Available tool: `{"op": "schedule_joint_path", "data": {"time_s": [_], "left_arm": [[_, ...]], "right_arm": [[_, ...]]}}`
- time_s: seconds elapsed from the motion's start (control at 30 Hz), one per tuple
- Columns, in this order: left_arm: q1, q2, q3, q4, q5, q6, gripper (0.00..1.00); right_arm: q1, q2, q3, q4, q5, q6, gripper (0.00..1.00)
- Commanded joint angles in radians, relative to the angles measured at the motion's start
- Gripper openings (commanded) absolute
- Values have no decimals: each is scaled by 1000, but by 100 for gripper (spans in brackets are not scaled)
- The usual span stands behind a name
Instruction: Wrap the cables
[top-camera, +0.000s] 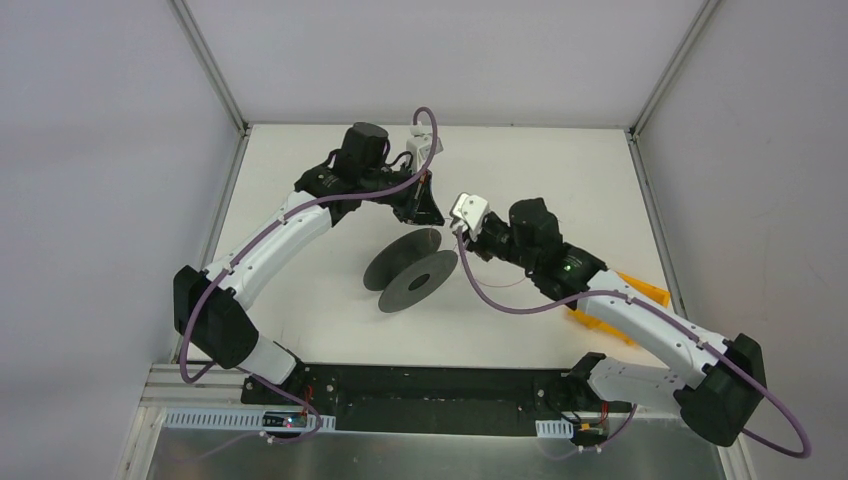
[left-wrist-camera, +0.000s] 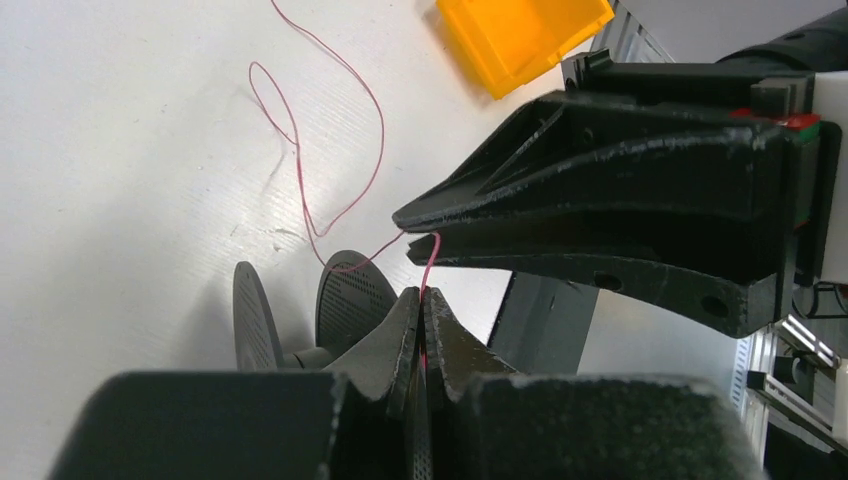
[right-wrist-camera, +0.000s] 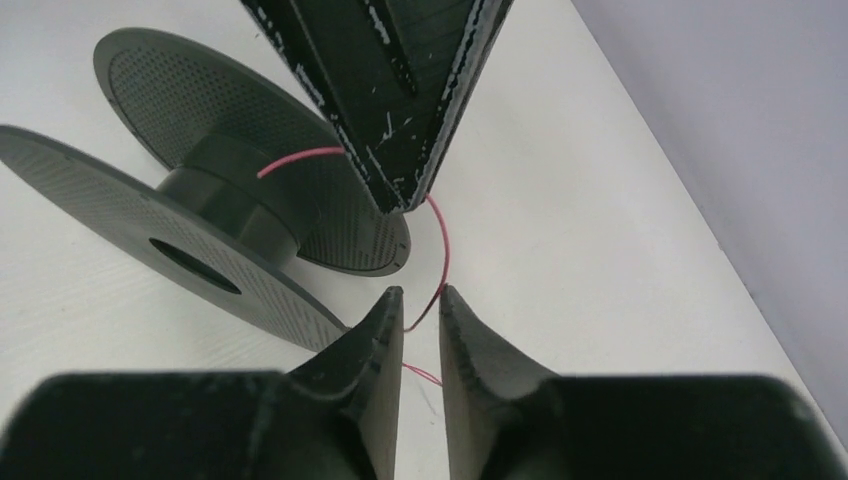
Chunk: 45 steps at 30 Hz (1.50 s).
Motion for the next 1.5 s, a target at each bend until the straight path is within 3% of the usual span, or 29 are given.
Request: {"op": "schedule_joint_path", "data": {"time_s": [0.0, 0.1, 0.23, 0.43, 0.73, 1.17, 1.23, 1.43, 1.47], "left_arm": [[-10, -51, 7, 30, 0, 70, 0], [-10, -67, -5, 46, 6, 88, 0], [-11, -84, -25, 86, 26, 91, 0], [-10, -114, -61, 162, 31, 71, 0], [-9, -157, -119, 254, 14, 43, 0], [-9, -165, -141, 299, 22, 19, 0], [-9, -164, -141, 298, 25, 15, 0], [-7, -182, -174, 298, -7, 9, 0], [-5, -189, -184, 298, -17, 4, 0]], "right_arm": [[-77, -60, 58, -61, -185, 76, 28], [-170, -84, 61, -66, -366, 144, 37], [-266, -61, 56, -18, -556, 251, 41], [-306, 1, 30, 127, -711, 371, 45], [-319, 55, -22, 270, -682, 438, 44], [-338, 87, -67, 300, -670, 441, 46], [-343, 96, -64, 301, -688, 442, 40], [-345, 106, -83, 341, -683, 444, 1], [-345, 107, -81, 344, -678, 440, 0]]}}
